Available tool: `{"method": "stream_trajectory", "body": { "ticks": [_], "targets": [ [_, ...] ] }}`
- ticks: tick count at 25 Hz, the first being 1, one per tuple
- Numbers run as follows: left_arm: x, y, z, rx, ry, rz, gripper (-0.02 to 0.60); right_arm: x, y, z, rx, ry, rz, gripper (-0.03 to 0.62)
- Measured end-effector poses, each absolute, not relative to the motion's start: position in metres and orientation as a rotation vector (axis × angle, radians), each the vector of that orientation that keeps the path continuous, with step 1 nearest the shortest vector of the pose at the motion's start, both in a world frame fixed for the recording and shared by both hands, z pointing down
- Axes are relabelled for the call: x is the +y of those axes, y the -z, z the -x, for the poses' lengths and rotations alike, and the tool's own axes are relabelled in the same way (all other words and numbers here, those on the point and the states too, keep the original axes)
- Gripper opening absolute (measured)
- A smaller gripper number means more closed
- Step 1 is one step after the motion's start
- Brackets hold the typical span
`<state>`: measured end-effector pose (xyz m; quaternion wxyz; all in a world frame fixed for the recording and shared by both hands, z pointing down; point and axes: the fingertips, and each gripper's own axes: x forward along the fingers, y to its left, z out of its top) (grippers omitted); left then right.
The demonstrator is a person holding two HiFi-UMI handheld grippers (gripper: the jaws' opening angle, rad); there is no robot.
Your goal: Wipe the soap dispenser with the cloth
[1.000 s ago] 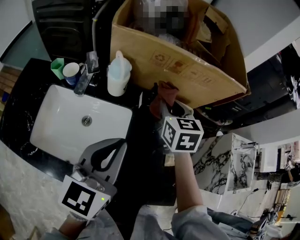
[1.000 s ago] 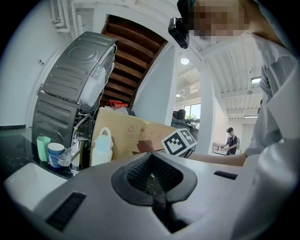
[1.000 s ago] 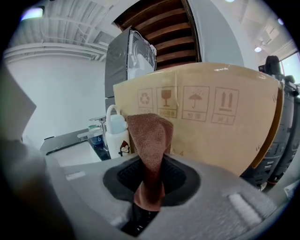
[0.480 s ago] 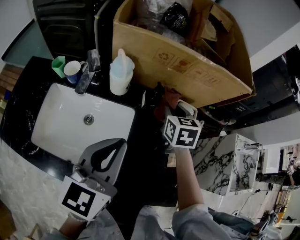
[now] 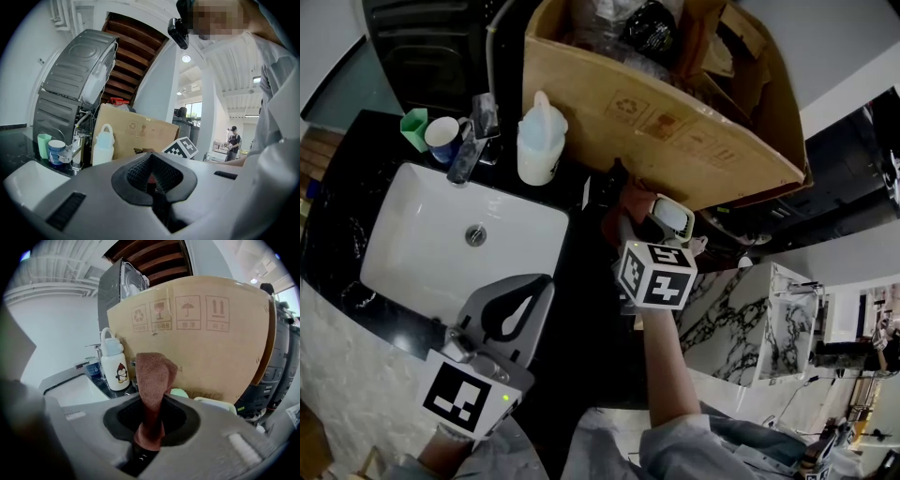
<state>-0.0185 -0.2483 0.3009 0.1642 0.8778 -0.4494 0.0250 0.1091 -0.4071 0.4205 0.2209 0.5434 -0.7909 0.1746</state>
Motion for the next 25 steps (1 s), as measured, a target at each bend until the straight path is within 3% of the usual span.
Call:
{"method": "stream_trajectory", "body": {
  "ticks": [16, 25],
  "targets": [
    [-0.245, -0.301, 0.033, -1.312, -0.071, -2.498, 0.003, -0.388, -0.432, -0.058, -2.25, -0.502, -1.37, 0.075],
    [-0.24, -0.3, 0.031, -1.252, -0.06, -2.522, 0.003, -0.373, -0.433, -0.095, -2.179, -0.588, -1.503, 0.075]
  ]
}}
